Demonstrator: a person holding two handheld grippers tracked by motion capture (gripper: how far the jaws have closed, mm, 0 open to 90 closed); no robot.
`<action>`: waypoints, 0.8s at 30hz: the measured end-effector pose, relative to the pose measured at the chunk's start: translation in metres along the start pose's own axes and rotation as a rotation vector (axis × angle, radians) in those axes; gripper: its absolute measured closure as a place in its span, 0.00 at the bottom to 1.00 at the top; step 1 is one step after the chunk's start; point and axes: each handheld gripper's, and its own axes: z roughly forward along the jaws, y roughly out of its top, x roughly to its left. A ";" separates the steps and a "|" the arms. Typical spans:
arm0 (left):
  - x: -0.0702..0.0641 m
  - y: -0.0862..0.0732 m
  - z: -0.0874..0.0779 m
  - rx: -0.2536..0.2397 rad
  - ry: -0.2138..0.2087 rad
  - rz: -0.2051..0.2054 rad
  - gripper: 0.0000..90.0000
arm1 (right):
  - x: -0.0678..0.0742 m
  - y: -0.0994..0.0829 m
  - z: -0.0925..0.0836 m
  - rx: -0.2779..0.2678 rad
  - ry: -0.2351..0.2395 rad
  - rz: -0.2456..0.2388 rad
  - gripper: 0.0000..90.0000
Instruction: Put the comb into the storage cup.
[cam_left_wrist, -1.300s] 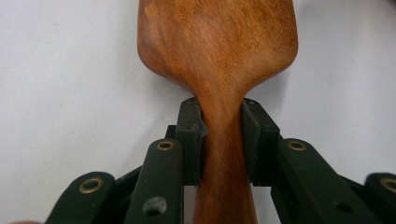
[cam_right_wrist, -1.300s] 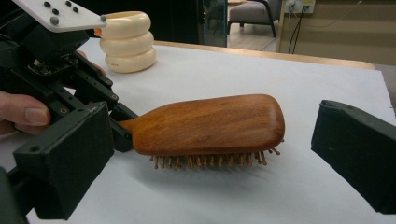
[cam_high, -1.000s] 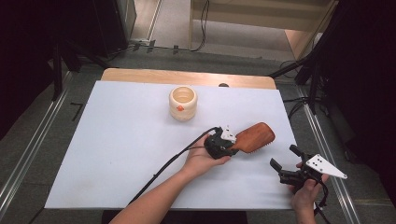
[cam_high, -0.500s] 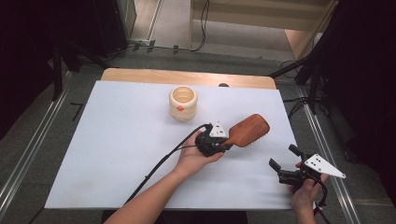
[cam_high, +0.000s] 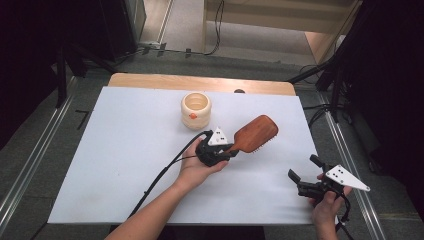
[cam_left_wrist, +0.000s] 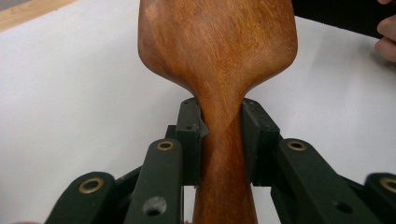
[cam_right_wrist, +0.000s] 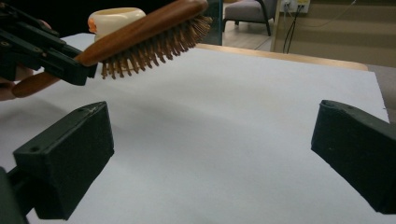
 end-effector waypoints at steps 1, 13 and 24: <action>0.000 0.000 -0.002 -0.004 0.004 -0.003 0.80 | 0.000 0.000 0.000 0.000 0.000 0.000 0.00; 0.010 -0.009 -0.030 -0.064 0.041 -0.033 0.80 | 0.013 0.020 0.001 0.017 -0.004 0.028 0.00; 0.015 -0.016 -0.050 -0.117 0.081 -0.049 0.80 | 0.031 0.050 0.016 0.030 0.030 0.057 0.00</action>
